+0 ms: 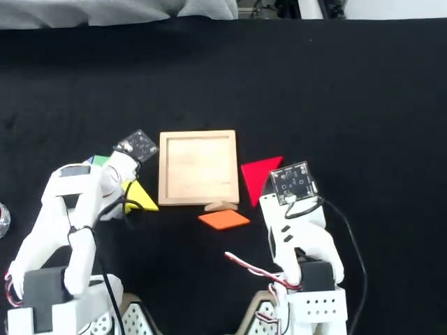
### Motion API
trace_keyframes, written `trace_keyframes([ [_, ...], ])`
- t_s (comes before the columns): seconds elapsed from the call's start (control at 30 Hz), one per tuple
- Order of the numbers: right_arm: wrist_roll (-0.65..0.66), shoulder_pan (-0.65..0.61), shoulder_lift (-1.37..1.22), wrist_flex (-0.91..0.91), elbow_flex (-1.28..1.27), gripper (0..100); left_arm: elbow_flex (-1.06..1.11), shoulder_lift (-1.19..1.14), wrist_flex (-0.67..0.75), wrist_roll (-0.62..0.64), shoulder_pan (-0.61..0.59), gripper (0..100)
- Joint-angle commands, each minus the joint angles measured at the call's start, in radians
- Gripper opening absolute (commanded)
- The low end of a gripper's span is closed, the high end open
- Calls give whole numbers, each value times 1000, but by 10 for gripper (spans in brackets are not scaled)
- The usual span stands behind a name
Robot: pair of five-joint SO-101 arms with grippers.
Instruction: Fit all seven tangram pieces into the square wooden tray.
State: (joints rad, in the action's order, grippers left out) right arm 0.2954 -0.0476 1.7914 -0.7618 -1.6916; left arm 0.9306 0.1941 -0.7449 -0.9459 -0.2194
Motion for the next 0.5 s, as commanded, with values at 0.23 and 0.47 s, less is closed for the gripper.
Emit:
trace_keyframes([
  [0.23,-2,11,-114,23,-5,170,-213,-172,60,-78,-117,210],
  [0.47,-2,11,-114,23,-5,170,-312,-261,64,-87,-162,209],
])
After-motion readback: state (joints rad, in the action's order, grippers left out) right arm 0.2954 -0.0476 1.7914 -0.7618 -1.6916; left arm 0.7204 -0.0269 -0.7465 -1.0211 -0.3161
